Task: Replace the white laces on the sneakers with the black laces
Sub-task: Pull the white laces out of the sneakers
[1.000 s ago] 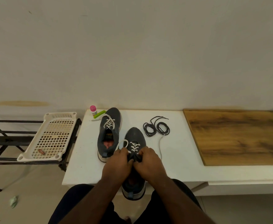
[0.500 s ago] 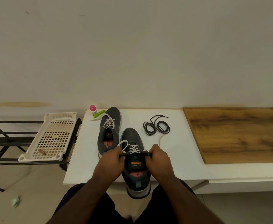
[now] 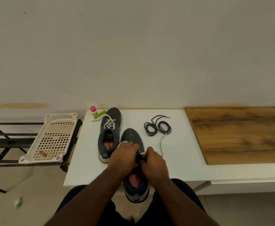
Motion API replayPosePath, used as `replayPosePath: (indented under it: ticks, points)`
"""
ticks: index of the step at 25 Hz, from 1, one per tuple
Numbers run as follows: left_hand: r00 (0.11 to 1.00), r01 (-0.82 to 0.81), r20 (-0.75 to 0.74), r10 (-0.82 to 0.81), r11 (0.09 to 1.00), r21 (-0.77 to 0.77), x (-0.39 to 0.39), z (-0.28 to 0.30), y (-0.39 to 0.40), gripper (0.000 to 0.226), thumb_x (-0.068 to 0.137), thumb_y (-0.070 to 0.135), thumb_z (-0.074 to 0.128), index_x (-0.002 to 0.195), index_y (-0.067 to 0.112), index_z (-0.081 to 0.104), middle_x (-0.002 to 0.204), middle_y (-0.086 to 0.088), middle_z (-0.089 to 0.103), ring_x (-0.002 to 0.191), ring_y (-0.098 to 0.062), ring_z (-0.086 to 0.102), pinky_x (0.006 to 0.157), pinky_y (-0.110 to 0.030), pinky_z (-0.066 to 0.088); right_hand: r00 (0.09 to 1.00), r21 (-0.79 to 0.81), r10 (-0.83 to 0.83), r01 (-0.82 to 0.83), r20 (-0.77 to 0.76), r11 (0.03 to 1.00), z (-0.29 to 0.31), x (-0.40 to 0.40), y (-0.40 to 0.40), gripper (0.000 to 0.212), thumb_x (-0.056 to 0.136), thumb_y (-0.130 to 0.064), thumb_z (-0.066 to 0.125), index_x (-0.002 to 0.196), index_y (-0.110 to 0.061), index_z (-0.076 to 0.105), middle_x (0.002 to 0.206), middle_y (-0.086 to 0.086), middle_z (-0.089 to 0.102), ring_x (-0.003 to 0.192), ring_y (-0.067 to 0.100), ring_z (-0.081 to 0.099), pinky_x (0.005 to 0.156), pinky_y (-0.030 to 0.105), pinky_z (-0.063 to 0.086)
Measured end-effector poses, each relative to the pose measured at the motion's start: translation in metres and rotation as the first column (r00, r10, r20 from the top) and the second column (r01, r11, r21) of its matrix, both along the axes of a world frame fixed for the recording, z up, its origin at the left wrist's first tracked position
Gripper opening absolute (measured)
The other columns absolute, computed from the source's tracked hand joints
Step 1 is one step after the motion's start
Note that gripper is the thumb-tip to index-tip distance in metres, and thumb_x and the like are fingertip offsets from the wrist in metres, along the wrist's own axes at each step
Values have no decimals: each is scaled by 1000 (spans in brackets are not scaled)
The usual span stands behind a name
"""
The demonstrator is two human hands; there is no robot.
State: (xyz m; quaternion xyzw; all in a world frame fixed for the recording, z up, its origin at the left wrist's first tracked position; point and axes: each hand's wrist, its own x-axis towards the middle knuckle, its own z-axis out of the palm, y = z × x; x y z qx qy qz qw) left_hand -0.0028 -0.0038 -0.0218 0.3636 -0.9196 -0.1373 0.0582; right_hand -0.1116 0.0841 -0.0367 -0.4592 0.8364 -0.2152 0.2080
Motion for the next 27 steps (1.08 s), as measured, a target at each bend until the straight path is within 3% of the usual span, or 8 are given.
replayPosePath:
  ticks: [2,5,7,10,13,18,22,27]
  points:
    - [999,9,-43,-7,999,38,7,7,-9,13,94,23,56,104,21,64,103,2,59,100,-17,52,86,-28,43,1000,14,-2,1,1,1000,-1,1,-2,12,93,-28,52,96,-23,42,90,-5,55,74,13,52,55,22,33]
    - [941,-227,-187,280,937,264,26,8,-28,13,92,13,58,86,21,65,84,12,58,86,-12,58,76,-26,43,1000,28,-7,7,4,1000,-2,2,-4,12,93,-28,51,96,-23,41,91,-5,55,75,15,53,57,24,34]
    - [920,-257,-213,329,917,306,31,9,-29,14,93,14,57,90,24,66,88,12,62,90,-12,61,78,-27,48,1000,33,9,-9,-3,999,-3,4,-7,12,93,-27,52,98,-23,41,92,-5,54,77,16,53,61,27,36]
    - [994,-38,-100,53,988,151,21,11,-19,22,95,30,55,113,26,66,110,9,62,105,-13,52,91,-31,45,1000,35,29,-29,-6,999,-4,6,-9,13,93,-29,52,100,-23,42,94,-4,56,78,18,56,66,31,44]
    - [990,89,113,-86,996,-25,10,16,-18,20,97,33,49,107,22,63,105,4,58,103,-17,48,80,-29,40,1000,36,27,-27,-2,999,-4,6,-8,14,93,-29,52,100,-23,42,95,-4,56,79,18,55,67,30,44]
    - [975,-217,-18,221,969,114,33,29,-54,7,93,23,54,91,23,61,91,4,61,96,-21,60,77,-32,47,1000,41,25,-25,0,999,-3,3,-7,13,93,-27,53,102,-22,44,100,-1,59,82,18,55,68,30,40]
    - [982,-39,184,35,999,17,24,23,-22,31,95,48,47,121,35,58,122,10,59,123,-20,46,101,-45,34,1000,31,31,-31,0,999,-4,5,-8,14,92,-28,52,102,-21,45,100,-1,60,82,19,58,71,34,49]
    - [967,13,254,26,989,-150,19,35,-37,21,96,40,47,108,25,56,113,4,58,113,-20,49,97,-43,34,1000,37,20,-20,3,999,-4,4,-6,14,92,-28,53,102,-22,45,102,-1,60,84,19,58,69,31,45]
